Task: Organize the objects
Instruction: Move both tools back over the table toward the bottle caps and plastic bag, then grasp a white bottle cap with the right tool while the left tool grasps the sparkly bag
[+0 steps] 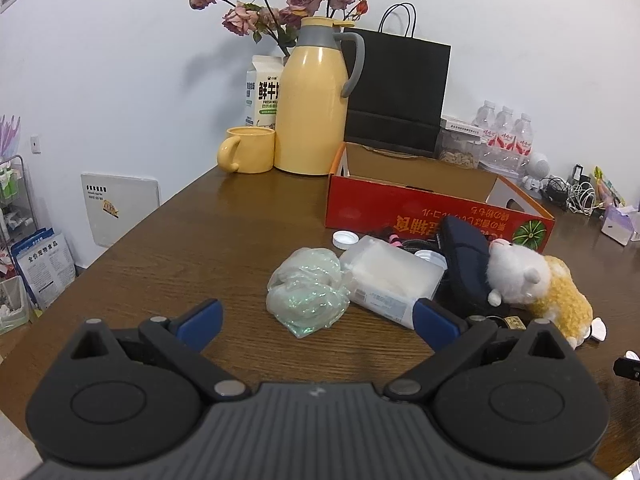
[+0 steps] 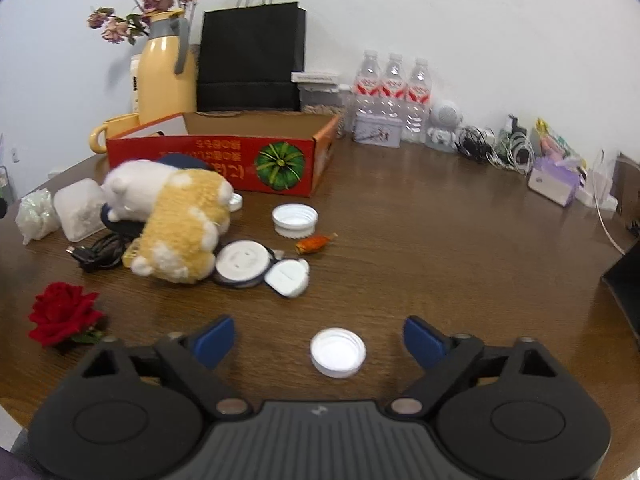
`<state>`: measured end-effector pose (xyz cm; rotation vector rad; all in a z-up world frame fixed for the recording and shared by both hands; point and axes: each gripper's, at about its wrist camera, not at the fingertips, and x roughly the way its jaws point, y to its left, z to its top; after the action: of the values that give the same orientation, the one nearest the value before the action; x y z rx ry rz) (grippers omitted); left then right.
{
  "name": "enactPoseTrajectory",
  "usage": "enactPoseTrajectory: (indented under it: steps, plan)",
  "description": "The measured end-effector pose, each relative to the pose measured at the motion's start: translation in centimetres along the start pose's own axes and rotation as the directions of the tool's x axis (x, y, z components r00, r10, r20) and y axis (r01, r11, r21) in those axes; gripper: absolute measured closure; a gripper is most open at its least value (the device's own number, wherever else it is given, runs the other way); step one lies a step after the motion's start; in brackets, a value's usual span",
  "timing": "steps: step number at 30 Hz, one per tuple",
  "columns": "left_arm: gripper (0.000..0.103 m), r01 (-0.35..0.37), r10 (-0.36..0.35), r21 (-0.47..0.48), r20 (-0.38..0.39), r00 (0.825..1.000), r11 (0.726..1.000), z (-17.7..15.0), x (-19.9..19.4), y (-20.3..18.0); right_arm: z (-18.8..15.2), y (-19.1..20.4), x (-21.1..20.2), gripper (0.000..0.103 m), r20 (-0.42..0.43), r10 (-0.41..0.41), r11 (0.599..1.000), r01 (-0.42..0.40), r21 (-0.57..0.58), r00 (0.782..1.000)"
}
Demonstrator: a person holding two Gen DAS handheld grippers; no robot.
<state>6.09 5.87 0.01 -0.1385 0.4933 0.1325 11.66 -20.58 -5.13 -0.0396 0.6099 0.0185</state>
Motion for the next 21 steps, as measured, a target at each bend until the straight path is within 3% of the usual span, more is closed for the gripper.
enactPoseTrajectory:
  steps: [2, 3, 6, 21]
  plan:
    - [0.000, 0.000, 0.000, -0.001, -0.002, 1.000, 1.000, 0.0, 0.0, 0.1, -0.3, -0.5, 0.3, 0.043, -0.016, 0.003, 1.000, -0.003, 0.019, 1.000]
    - [0.000, 0.000, 0.000, -0.002, -0.003, 1.000, 1.000, 0.0, 0.0, 0.1, -0.5, -0.7, 0.3, 0.046, -0.011, 0.014, 0.999, -0.013, 0.034, 1.000]
    - [0.000, -0.007, 0.007, -0.006, -0.007, 1.000, 1.000, -0.1, 0.1, 0.2, -0.7, -0.9, 0.1, 0.074, 0.006, 0.027, 0.998, -0.027, 0.049, 1.000]
    - [0.000, -0.020, 0.020, -0.014, -0.019, 1.000, 1.000, -0.2, 1.5, 0.6, 0.7, 1.2, -0.4, 0.076, 0.084, 0.101, 0.995, -0.103, 0.016, 0.991]
